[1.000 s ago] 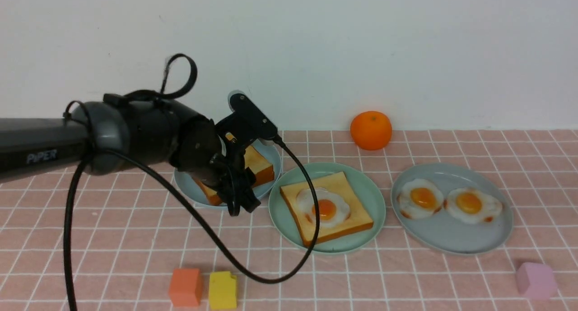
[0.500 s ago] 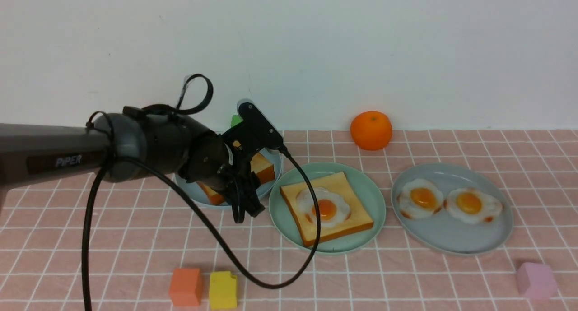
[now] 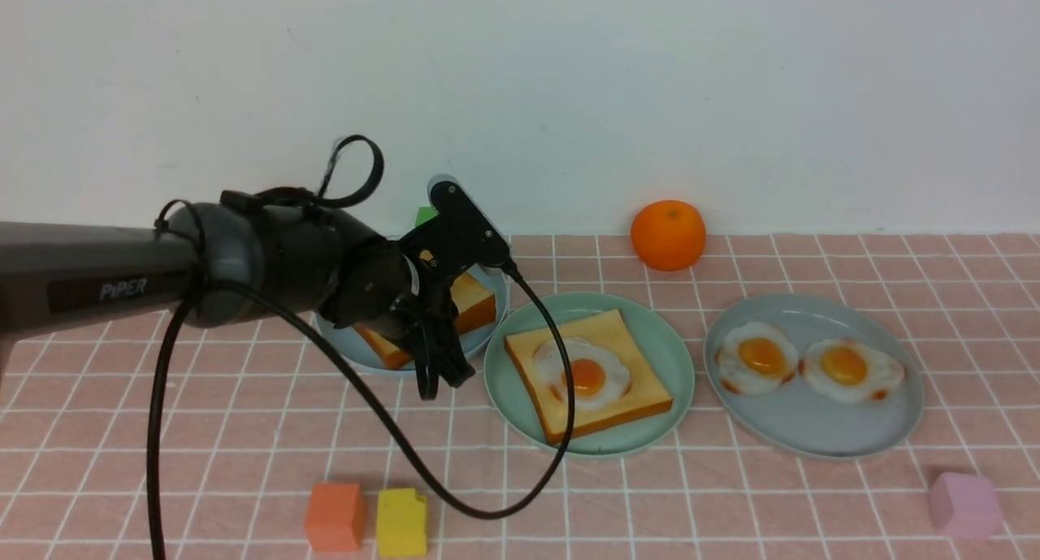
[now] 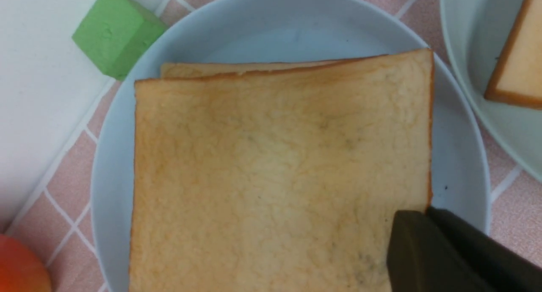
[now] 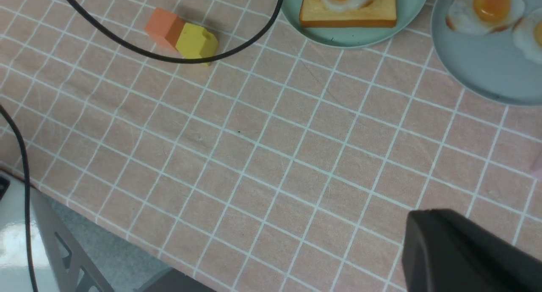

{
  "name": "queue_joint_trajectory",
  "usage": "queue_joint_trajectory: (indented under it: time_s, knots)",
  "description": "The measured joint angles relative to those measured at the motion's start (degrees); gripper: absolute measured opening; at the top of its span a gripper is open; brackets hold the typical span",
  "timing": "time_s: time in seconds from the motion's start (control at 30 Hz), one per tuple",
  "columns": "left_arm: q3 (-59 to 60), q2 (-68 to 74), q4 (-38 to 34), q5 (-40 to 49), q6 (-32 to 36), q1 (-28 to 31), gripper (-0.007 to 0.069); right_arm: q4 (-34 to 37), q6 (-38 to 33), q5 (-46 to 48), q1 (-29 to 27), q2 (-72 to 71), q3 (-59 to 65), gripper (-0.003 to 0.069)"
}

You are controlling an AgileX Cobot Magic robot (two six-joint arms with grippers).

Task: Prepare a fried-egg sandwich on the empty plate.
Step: Use the left arm to grab a slice of bread, then use the left arm to place a slice of bread on the fried egg in the middle

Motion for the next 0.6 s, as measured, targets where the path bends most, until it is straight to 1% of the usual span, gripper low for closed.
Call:
queue_joint_trajectory:
  time_s: [0.27,0.5,0.6]
  knots:
    - [0.0,-5.14,-1.05,0.76,0.0,-0.05,0.0013,0.0,0.0,0.0,0.0,0.0,0.0,0.0011]
    - [0.0,-8.14,-1.95,4.66,0.0,-0.23,0.0013,0.0,0.0,0.0,0.0,0.0,0.0,0.0015]
    - [0.06,-10.75,-2.68,6.48,0.0,-1.73,0.0013,-2.33,0.36,0.01,0.0,-0.43,0.0,0.0015]
